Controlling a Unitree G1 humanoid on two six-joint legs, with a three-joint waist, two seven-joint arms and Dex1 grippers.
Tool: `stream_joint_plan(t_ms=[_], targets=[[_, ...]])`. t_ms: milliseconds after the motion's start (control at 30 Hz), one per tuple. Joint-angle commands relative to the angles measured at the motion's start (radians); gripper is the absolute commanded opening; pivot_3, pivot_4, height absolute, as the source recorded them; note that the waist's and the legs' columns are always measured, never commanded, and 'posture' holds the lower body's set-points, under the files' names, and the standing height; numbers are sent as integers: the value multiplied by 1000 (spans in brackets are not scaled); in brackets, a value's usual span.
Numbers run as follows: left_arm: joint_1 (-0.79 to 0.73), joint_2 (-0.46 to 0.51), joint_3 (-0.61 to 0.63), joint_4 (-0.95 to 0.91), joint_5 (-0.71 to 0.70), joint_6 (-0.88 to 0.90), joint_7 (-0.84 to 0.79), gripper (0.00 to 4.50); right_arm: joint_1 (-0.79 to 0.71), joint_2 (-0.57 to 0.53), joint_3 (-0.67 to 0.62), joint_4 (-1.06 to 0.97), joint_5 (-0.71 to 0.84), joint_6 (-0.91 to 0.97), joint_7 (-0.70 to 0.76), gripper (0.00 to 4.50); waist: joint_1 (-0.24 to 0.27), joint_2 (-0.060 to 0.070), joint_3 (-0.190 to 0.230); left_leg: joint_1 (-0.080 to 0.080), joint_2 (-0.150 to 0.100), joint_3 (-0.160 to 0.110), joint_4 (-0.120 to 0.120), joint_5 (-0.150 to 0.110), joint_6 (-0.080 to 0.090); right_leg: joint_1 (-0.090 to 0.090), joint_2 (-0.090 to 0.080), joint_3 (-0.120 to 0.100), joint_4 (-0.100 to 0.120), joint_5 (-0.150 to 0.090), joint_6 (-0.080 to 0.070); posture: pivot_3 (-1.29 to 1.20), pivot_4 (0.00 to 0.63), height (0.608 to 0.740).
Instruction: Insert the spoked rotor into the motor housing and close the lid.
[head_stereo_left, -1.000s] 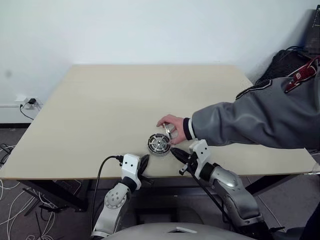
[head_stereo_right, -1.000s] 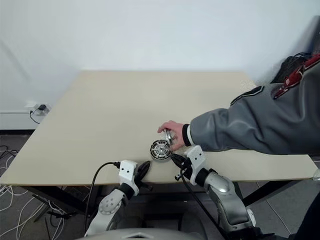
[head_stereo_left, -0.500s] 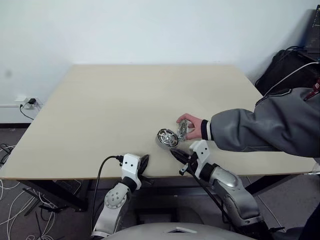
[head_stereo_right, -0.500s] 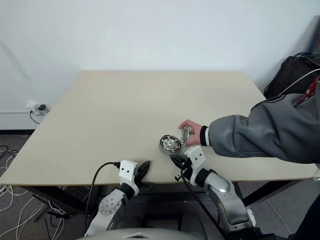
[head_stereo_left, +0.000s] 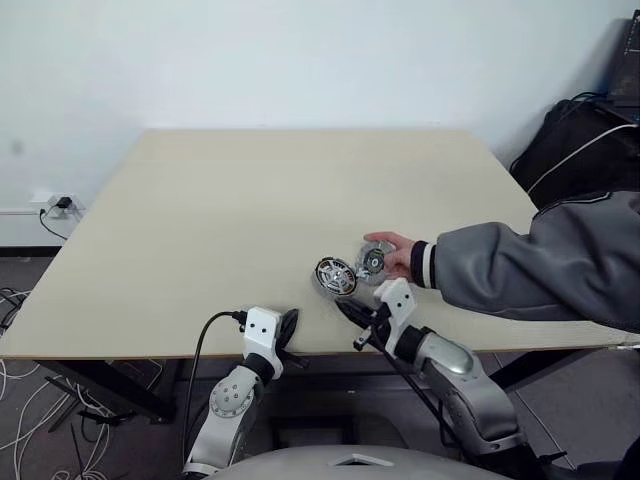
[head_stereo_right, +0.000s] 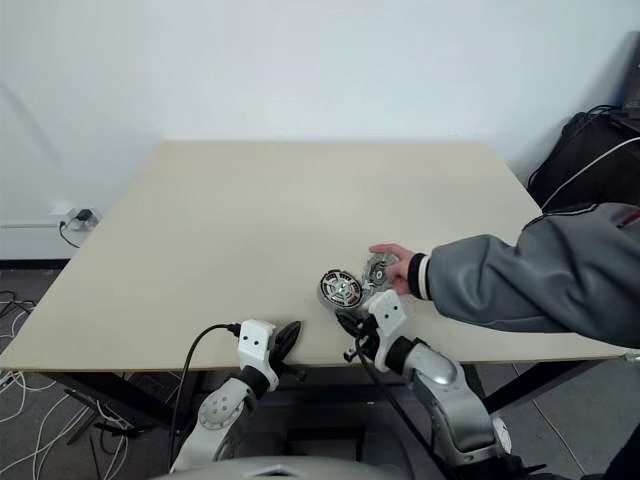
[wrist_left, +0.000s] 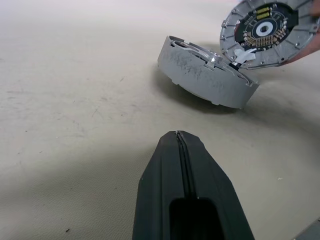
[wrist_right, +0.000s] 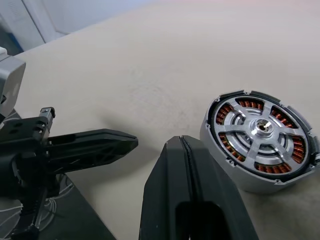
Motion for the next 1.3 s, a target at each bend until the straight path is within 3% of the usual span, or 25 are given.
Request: stream_joint_plan(t_ms=[33,533,667,833,933,1100,1300], targets=[[-7,-3,-6,-53,-5,-3,0,0,-7,0,-2,-55,14,8,-8,23,0,0,0,0,0,0,0,0,0,0,0,0,0,0,0,0,0,740],[-12,-3,-5,-47,-4,-2,1,0,-40,-75,-35,-6,-12,22,3,23,0,0,0,0,0,0,0,0,0,0,0,0,0,0,0,0,0,740],[-12,-4,-9,-47,-3,-1,-2,0,-61,-32,-118,-42,121,-10,35,23,0,0,0,0,0,0,0,0,0,0,0,0,0,0,0,0,0,740],[-13,-5,-13,-54,-3,7,-3,0,-149,78,-209,2,130,-102,-77,23,-1,0,0,0,0,0,0,0,0,0,0,0,0,0,0,0,0,740],[-11,-5,-14,-64,-4,14,-2,0,-218,143,-244,75,32,-163,-236,23,-1,0,0,0,0,0,0,0,0,0,0,0,0,0,0,0,0,740],[-10,-5,-12,-71,-3,19,0,0,-299,138,-178,208,-257,-98,-499,23,-1,2,-1,-2,-1,1,0,0,0,-2,0,1,0,2,-3,0,0,740],[-6,-5,-8,-76,-3,19,6,0,-316,121,-118,253,-305,33,-466,23,-3,3,-1,-3,-1,1,0,0,0,-3,0,1,0,3,-4,0,0,740]])
